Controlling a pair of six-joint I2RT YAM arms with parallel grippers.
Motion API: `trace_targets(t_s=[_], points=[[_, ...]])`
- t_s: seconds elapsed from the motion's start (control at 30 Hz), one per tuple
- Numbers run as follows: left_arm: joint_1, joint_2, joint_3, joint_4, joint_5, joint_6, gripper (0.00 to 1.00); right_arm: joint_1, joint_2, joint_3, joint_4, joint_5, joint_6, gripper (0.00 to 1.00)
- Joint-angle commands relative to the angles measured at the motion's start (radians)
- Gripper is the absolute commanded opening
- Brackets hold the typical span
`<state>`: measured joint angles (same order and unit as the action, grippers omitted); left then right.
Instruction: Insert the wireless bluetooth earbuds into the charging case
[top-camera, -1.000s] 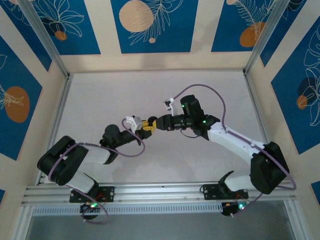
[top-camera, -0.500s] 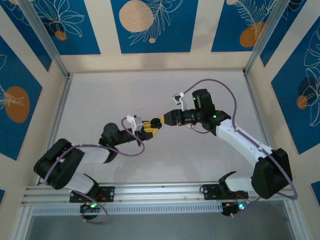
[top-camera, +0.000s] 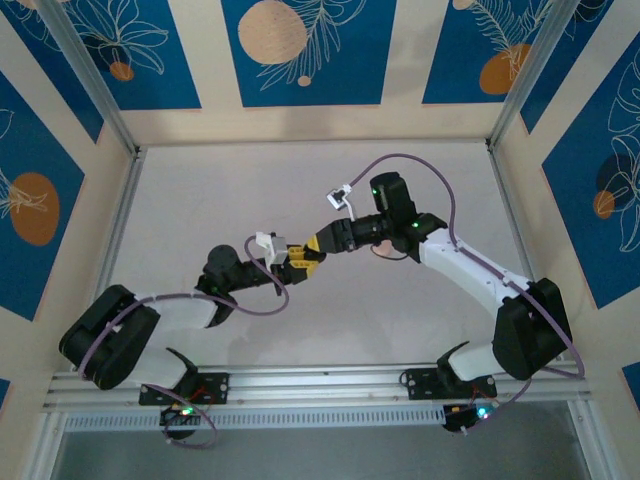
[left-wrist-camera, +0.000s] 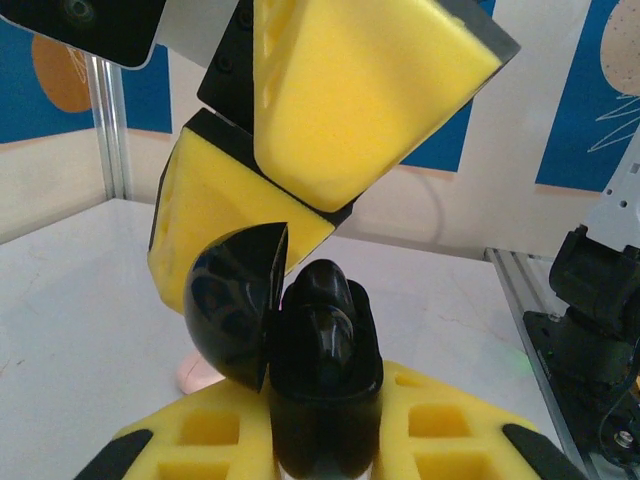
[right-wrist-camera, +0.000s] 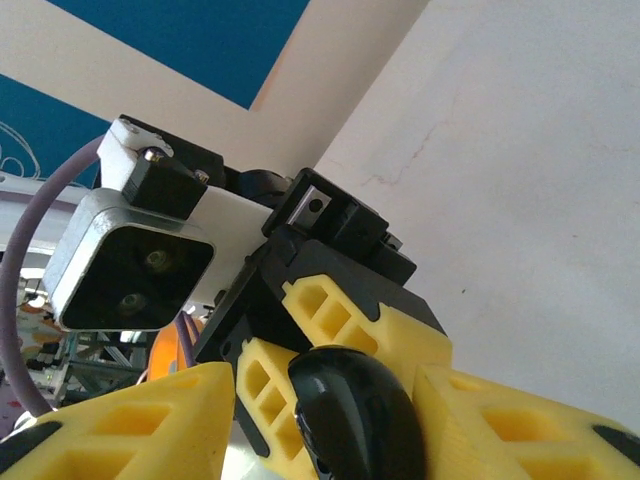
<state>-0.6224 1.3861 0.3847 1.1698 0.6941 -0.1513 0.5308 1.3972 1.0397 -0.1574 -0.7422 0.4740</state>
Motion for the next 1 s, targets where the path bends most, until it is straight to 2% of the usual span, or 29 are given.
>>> trace_targets(t_s=[0.0, 0.2, 0.3, 0.4, 0.53, 0.63, 0.83, 0.97], points=[[-0.012, -0.028, 0.017, -0.038, -0.028, 0.027, 0.2, -0.001, -0.052, -0.005, 0.012, -0.068, -0.004, 0.48], [-0.012, -0.044, 0.022, -0.089, -0.052, 0.029, 0.2, -0.034, -0.16, -0.07, 0.02, -0.047, 0.015, 0.45], [-0.012, -0.047, 0.046, -0.159, -0.068, 0.006, 0.2, -0.069, -0.203, -0.097, -0.024, 0.062, 0.035, 0.44], [-0.02, -0.05, 0.086, -0.277, -0.101, -0.033, 0.19, -0.124, -0.236, -0.127, -0.089, 0.231, 0.091, 0.42], [-0.032, -0.024, 0.169, -0.505, -0.22, -0.117, 0.17, -0.227, -0.265, -0.191, -0.116, 0.341, 0.177, 0.41], [-0.033, 0.046, 0.272, -0.689, -0.276, -0.199, 0.17, -0.306, -0.267, -0.222, -0.13, 0.357, 0.213, 0.41], [-0.051, 0.215, 0.434, -0.775, -0.271, -0.439, 0.15, -0.393, -0.261, -0.258, -0.143, 0.335, 0.201, 0.4], [-0.093, 0.315, 0.584, -0.931, -0.301, -0.507, 0.16, -0.421, -0.276, -0.278, -0.14, 0.328, 0.183, 0.4]])
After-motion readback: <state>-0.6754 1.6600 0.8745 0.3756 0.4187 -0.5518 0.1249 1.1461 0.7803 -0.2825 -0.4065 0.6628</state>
